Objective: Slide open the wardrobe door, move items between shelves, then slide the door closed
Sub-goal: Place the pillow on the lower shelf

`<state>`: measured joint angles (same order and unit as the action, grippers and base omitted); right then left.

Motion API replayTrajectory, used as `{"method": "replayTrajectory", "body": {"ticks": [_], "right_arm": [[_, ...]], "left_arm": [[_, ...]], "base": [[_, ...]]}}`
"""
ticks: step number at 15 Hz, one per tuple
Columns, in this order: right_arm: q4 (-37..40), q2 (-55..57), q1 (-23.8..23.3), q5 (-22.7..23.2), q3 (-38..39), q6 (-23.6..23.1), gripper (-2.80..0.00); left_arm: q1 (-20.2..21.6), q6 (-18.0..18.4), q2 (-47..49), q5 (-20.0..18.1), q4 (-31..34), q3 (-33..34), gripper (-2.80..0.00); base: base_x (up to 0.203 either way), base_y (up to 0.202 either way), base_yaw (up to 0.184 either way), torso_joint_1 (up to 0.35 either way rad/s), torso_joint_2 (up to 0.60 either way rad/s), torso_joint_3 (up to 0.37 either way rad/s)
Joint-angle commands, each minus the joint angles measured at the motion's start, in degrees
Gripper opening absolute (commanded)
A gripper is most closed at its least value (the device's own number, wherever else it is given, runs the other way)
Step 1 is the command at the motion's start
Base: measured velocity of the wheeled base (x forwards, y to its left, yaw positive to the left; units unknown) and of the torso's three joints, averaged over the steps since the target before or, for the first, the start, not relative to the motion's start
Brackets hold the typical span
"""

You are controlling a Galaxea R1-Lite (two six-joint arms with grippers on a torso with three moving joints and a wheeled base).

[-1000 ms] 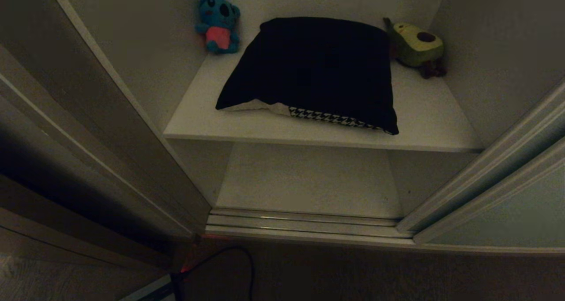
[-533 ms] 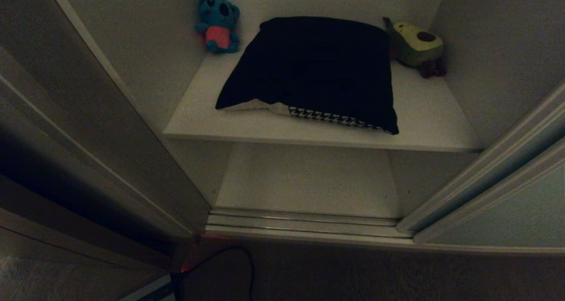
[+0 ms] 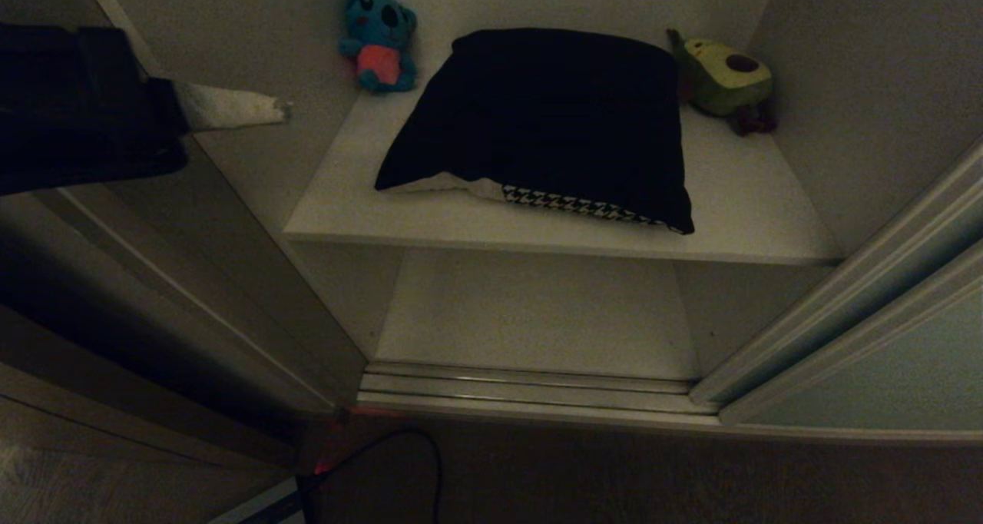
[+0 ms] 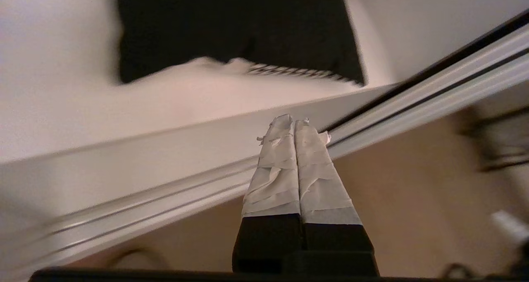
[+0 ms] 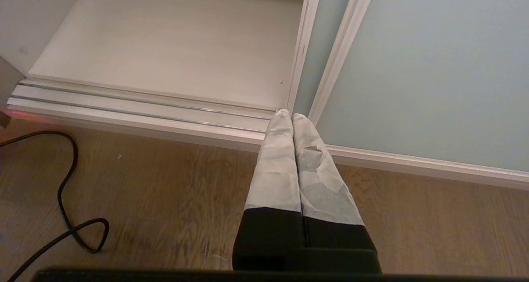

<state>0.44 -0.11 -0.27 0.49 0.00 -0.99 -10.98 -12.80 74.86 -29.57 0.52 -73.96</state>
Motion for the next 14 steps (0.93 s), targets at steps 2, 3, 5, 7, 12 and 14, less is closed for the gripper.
{"method": "replayTrajectory", "body": {"ticks": [2,3,5,7,12,14], "right_arm": [[0.00,0.02,0.00,0.04,0.18,-0.07,-2.80],[0.00,0.02,0.00,0.04,0.18,-0.01,-2.80],[0.00,0.02,0.00,0.04,0.26,-0.07,-2.80],[0.00,0.02,0.00,0.04,0.26,-0.07,-2.80],[0.00,0.02,0.00,0.04,0.21,-0.07,-2.80],[0.00,0.02,0.00,0.04,0.26,0.02,-2.80]], "left_arm": [[-3.95,-3.80,11.80,0.14,-1.65,-3.91,-2.80],[-4.22,-4.12,14.03,0.56,-2.14,-4.31,-2.80],[-4.34,-5.56,18.79,3.55,-4.15,-5.56,-2.80],[-4.33,-10.29,23.22,10.24,-7.66,-7.94,-2.80],[-4.31,-13.83,25.57,12.89,-7.86,-11.46,0.00],[-4.24,-14.41,26.22,13.98,-7.64,-10.98,0.00]], "base": [[0.000,0.000,0.000,0.000,0.00,0.000],[0.000,0.000,0.000,0.000,0.00,0.000],[0.000,0.000,0.000,0.000,0.00,0.000],[0.000,0.000,0.000,0.000,0.00,0.000],[0.000,0.000,0.000,0.000,0.00,0.000],[0.000,0.000,0.000,0.000,0.00,0.000]]}}
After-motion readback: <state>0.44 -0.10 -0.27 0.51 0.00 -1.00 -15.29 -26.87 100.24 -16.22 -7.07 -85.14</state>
